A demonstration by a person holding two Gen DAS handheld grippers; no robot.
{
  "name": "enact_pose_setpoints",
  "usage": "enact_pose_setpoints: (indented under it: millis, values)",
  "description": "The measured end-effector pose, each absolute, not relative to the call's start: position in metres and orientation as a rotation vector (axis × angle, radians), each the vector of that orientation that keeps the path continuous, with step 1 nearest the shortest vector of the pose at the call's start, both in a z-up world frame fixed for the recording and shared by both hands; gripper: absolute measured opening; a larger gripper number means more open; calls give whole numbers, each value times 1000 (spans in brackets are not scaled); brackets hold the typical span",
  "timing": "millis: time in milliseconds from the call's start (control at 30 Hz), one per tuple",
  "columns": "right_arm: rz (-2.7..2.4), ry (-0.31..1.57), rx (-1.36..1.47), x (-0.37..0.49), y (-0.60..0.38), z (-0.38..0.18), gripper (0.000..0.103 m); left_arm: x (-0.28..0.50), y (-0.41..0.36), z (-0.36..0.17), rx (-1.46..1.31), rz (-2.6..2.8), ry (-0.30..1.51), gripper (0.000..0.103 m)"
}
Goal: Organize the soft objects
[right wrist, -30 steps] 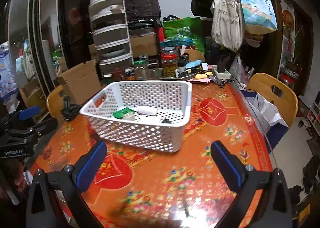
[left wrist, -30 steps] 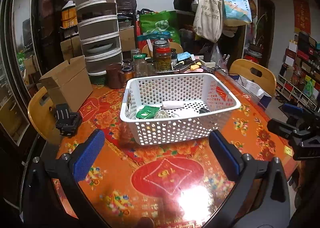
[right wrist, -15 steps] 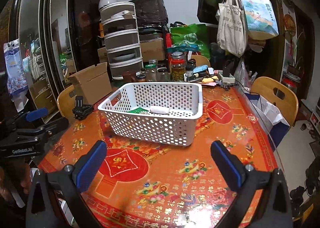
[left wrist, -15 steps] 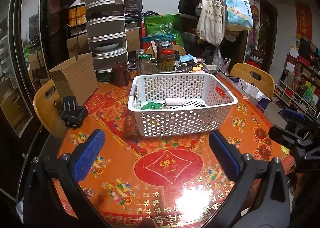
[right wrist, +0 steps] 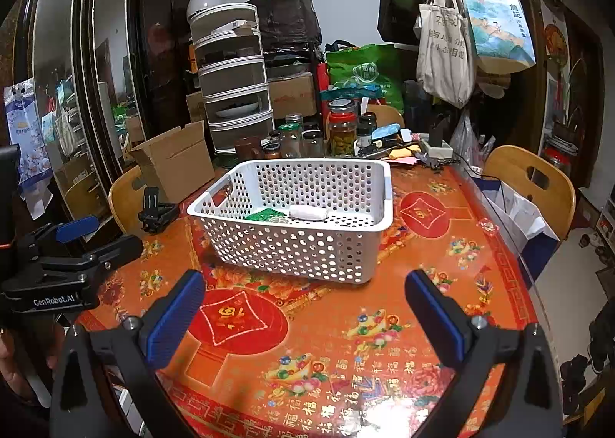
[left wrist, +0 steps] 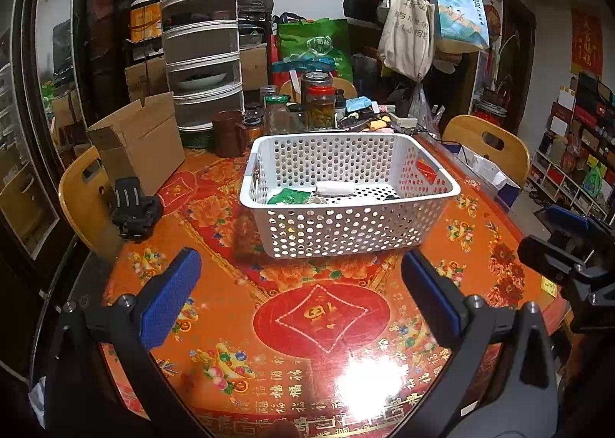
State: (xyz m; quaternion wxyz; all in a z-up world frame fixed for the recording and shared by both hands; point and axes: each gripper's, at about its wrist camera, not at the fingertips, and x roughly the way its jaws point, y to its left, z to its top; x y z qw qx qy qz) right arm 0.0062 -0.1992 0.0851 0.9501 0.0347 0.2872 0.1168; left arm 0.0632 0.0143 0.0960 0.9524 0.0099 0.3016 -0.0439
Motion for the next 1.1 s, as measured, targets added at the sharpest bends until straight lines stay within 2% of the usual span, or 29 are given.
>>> enact_pose_setpoints:
  millis: [1100]
  values:
    - [233, 583, 77, 4, -203, 83, 103, 72, 12, 80, 25, -101, 637, 103]
